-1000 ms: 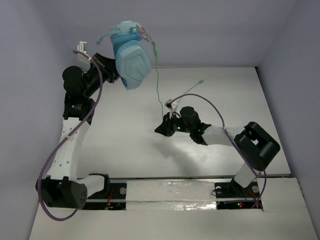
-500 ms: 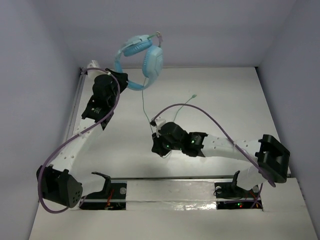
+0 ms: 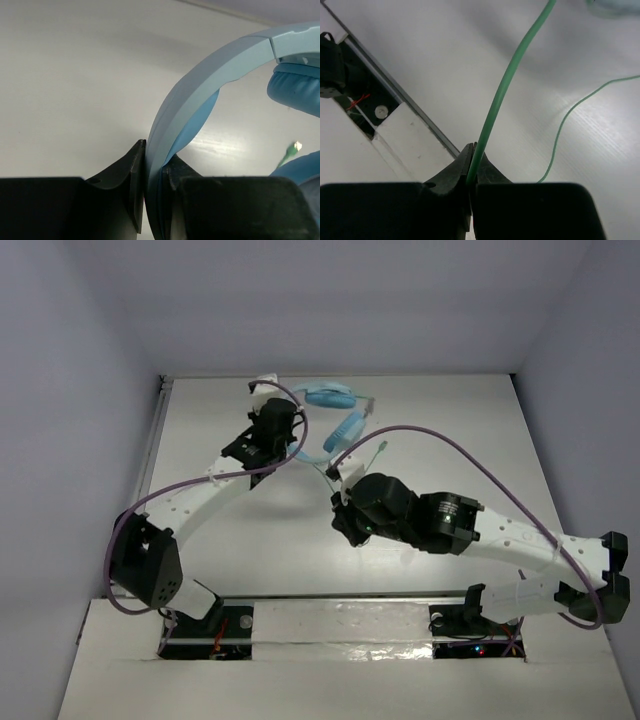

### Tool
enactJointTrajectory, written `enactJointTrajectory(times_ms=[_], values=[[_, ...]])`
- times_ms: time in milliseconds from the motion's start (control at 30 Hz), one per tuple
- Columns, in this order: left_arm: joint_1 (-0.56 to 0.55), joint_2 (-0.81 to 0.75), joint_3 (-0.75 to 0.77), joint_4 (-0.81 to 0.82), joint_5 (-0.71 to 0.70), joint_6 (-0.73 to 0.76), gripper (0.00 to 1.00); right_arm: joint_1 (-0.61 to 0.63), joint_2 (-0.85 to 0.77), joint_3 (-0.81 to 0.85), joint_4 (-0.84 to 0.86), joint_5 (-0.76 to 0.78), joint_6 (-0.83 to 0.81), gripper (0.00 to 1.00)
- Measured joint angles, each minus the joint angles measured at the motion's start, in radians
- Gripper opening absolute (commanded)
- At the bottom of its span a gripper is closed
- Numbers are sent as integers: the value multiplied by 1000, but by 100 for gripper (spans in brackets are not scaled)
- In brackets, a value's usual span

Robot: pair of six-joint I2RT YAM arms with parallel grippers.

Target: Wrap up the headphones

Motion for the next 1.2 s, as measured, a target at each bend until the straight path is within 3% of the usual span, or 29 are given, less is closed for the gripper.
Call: enactJointTrajectory(times_ms=[167,533,800,1200], values=[[-113,15,2,-36,37,79,0,0,-7,91,-99,89,-71,0],[-199,-37,-2,-151,130,222,0,-14,0,192,-227,333,-176,0],[-246,-117,-58,-228,211,294,0,-97,-6,207,-203,457,-231,0],[-245,-215,-93,-277,294,329,0,-242,-13,164,-31,478,-345,0]])
